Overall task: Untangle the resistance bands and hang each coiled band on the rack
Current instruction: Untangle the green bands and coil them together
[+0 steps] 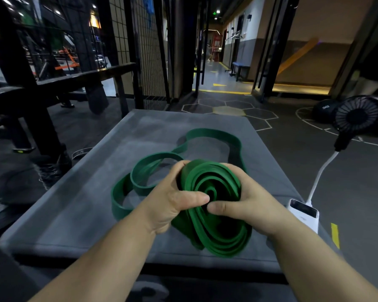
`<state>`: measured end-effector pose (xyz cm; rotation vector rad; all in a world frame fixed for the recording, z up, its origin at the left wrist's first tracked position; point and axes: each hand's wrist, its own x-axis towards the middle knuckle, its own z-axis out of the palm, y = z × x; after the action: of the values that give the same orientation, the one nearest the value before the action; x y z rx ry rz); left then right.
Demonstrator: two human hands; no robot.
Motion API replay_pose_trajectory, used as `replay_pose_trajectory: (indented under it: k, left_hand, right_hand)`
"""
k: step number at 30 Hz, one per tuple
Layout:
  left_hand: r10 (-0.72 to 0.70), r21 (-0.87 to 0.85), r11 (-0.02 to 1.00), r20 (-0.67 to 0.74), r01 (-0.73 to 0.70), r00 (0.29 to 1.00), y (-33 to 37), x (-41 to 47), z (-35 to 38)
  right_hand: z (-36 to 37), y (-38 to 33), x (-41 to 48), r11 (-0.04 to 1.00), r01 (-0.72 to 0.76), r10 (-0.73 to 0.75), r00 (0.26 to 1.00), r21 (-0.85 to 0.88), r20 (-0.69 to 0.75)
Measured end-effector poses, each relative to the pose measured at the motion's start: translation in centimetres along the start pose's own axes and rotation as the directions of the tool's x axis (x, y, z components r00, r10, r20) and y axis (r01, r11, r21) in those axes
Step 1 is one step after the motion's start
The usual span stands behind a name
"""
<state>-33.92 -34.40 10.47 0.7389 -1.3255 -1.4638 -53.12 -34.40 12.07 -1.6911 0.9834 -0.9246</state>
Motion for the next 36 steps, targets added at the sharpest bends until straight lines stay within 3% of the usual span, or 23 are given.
replay_pose_trajectory:
  k: [3, 6, 8, 11, 15, 17, 21, 24, 31, 36]
  left_hand:
    - [0.002, 0.02, 1.0, 0.015, -0.002, 1.0, -0.1, 0.0, 0.0]
    - [-0.006, 0.076, 0.997, 0.039, 0.003, 0.999, -0.1, -0.1, -0.1]
    - [-0.007, 0.239, 0.971, 0.017, 0.003, 1.0, -0.2, 0.1, -0.3]
    - [-0.007, 0.519, 0.854, -0.077, 0.046, 0.997, -1.0, 0.6, -0.6]
    - [-0.009, 0.582, 0.806, -0.168, 0.107, 0.986, -1.7, 0.7, 0.1]
    - [-0.002, 0.554, 0.821, -0.236, 0.136, 0.972, -2.3, 0.7, 0.8]
    - [-0.131, 0.347, 0.904, -0.328, 0.249, 0.936, -3.8, 0.8, 1.3]
    - [-0.121, 0.378, 0.891, -0.332, 0.25, 0.935, -3.8, 1.1, 0.5]
    - [-0.15, 0.272, 0.933, -0.305, 0.237, 0.941, -3.4, 1.0, 0.2]
    - [-0.176, 0.174, 0.963, -0.162, 0.204, 0.971, -3.6, 0.9, -0.1]
  right_hand:
    - [0.0, 0.0, -0.1, 0.998, 0.024, -0.026, 0.999, -0.061, -0.034]
    - [-0.1, 0.2, 0.1, 0.998, 0.056, -0.055, 0.997, 0.027, -0.055]
    - [-0.2, 0.5, 0.4, 0.991, 0.075, -0.062, 0.991, 0.107, -0.118]
    - [-0.2, 1.1, 0.7, 0.983, 0.084, -0.049, 0.976, 0.162, -0.21]
    - [0.3, 1.6, 1.2, 0.967, 0.048, 0.018, 0.967, 0.25, -0.256]
    - [0.2, 1.6, 1.3, 0.953, 0.042, 0.05, 0.955, 0.3, -0.291]
    - [0.0, 1.8, 1.5, 0.934, 0.009, 0.104, 0.949, 0.356, -0.298]
    - [0.0, 2.1, 1.7, 0.93, -0.028, 0.133, 0.955, 0.366, -0.264]
    - [-1.0, 2.1, 1.4, 0.923, -0.086, 0.152, 0.977, 0.374, -0.152]
    - [-1.1, 1.8, 1.3, 0.901, -0.068, 0.128, 0.985, 0.428, -0.113]
